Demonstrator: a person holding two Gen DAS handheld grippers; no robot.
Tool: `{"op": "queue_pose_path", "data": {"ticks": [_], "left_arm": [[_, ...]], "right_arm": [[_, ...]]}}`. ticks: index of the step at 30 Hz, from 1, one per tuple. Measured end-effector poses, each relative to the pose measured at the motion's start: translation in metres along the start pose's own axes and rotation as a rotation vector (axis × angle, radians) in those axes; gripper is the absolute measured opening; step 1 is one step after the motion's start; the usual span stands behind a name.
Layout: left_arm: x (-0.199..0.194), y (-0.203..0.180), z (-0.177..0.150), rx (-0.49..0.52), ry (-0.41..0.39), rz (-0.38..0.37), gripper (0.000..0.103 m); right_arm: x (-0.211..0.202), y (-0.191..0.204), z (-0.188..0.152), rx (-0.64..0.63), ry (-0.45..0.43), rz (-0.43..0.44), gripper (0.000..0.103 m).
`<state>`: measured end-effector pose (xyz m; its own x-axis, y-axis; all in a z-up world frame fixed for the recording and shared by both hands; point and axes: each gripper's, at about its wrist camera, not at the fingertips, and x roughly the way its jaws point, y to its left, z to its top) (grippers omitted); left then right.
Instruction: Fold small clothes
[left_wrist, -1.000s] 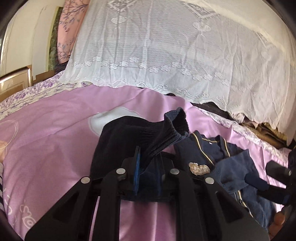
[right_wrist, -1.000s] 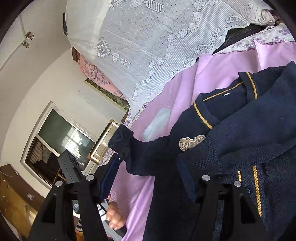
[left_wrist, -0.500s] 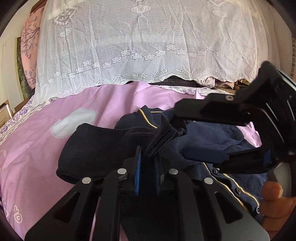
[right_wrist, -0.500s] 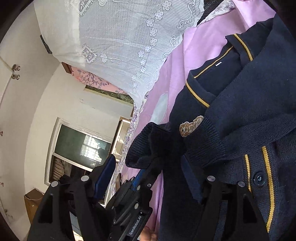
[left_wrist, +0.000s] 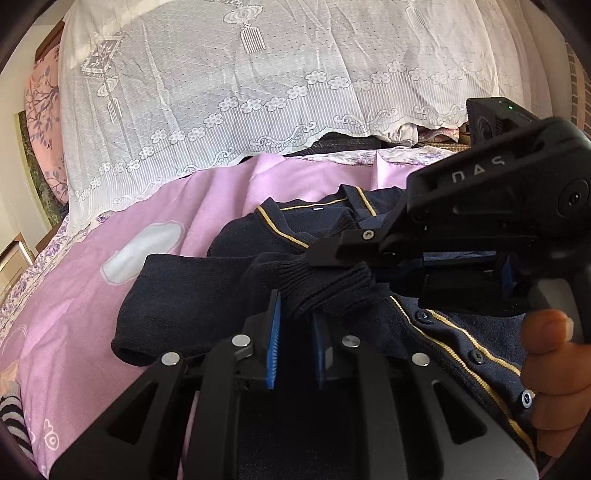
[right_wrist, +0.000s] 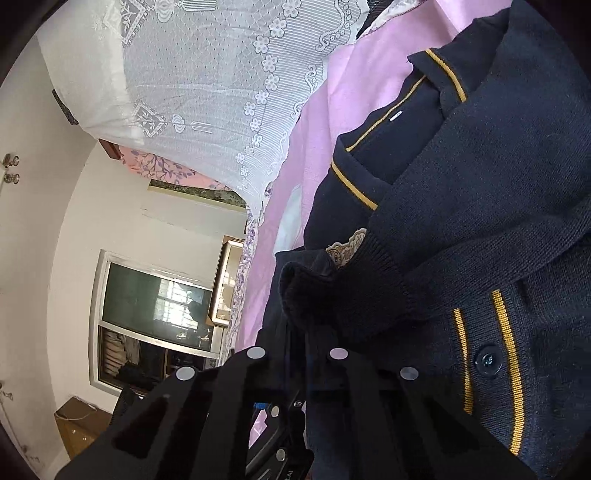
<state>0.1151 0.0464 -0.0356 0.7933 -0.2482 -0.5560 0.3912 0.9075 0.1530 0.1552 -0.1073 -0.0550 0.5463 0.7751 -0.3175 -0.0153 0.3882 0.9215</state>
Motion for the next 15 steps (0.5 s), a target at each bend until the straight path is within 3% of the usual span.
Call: {"op": "queue_pose_path", "data": {"ticks": [2, 4, 9, 11, 15], "left_arm": [[-0.009, 0.001, 0.0, -0.009, -0.021, 0.019, 0.035], [-0.021, 0.007, -0.001, -0.036, -0.053, 0.039, 0.063], [-0.024, 0.019, -0.008, -0.08, -0.036, 0.073, 0.07], [-0.013, 0.022, -0.011, -0.074, 0.003, 0.139, 0.07], [0.012, 0.036, -0.013, -0.121, 0.118, 0.193, 0.074]], "right_arm": [[-0.007, 0.006, 0.005, -0.047, -0.021, -0.023, 0.005], [-0.023, 0.014, 0.013, -0.106, -0.071, -0.052, 0.005], [-0.076, 0.013, 0.044, -0.15, -0.209, -0.106, 0.005], [-0.098, 0.005, 0.055, -0.144, -0.249, -0.12, 0.005], [-0.125, -0.015, 0.074, -0.12, -0.292, -0.157, 0.005]]}}
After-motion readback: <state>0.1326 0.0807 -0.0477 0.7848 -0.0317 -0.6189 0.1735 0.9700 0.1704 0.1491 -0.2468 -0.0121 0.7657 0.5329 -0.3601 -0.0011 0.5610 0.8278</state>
